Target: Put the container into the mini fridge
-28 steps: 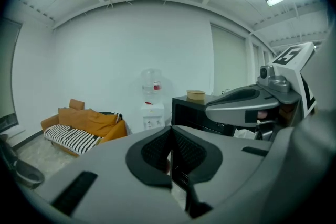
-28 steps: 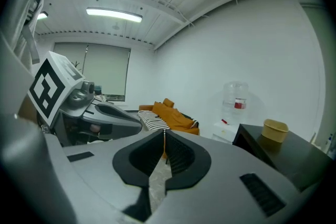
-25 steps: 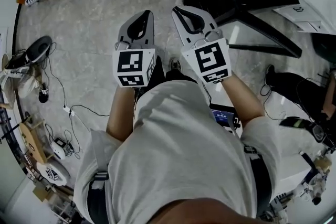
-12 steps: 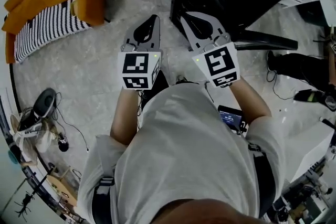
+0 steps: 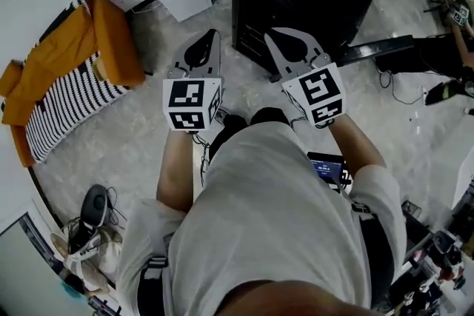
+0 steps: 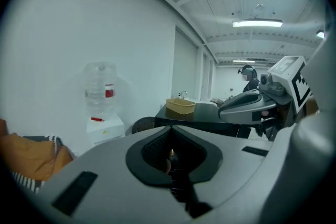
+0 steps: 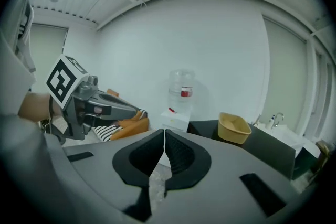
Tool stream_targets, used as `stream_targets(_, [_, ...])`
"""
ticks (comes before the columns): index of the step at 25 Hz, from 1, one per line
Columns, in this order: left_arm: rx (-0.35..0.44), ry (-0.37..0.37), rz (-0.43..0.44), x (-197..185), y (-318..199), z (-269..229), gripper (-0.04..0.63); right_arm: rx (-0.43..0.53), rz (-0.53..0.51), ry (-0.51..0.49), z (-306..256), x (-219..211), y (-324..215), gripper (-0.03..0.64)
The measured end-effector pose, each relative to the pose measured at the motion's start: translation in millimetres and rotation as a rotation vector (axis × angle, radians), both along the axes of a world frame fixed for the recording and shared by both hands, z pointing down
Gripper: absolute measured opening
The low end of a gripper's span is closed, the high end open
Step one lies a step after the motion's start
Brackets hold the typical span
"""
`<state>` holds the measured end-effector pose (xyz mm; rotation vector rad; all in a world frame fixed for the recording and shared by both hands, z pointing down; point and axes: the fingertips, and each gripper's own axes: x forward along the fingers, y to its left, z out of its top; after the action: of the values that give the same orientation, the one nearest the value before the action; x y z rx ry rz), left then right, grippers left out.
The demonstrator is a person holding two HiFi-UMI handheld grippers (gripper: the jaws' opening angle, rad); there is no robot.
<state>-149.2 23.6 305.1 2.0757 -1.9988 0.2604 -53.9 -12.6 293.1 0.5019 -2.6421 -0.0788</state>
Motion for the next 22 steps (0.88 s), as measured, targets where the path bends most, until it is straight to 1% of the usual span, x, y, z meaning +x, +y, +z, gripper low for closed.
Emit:
stream_targets(5, [0.005, -0.002, 0.116, -2.9, -32.8, -1.8, 0.012, -0.022, 0.125, 0.003, 1.0, 2.5, -19.8, 0.040])
stream_targets(6, [0.004, 0.001, 0.143, 1.0, -40.0, -1.3, 0.012, -0.025, 0.142, 0.005, 1.9, 3.9, -23.0, 0.040])
stream_targets(8, [0.010, 0.004, 0.224, 15.4, -54.0, -1.7, 0.012, -0.025, 0.171, 0.013, 3.4, 9.3, -31.3, 0.040])
stream_targets(10, [0.021, -0.012, 0.301, 29.4, -71.6, -3.7, 0.012, -0.023, 0.203, 0.013, 2.3, 15.3, -45.6, 0.040])
stream_targets(11, [0.026, -0.020, 0.322, 34.0, -81.5, -5.1, 0.012, -0.022, 0.216, 0.007, 0.6, 18.1, -53.8, 0.040])
stream_targets(16, [0.030, -0.007, 0.352, 44.7, -124.9, -8.4, 0.012, -0.051, 0.248, -0.017, -3.4, 25.2, -93.9, 0.040])
stream_targets(22, [0.021, -0.036, 0.360, 26.7, -184.1, -13.6, 0.012, -0.066, 0.306, -0.052, -3.5, 24.9, -145.9, 0.040])
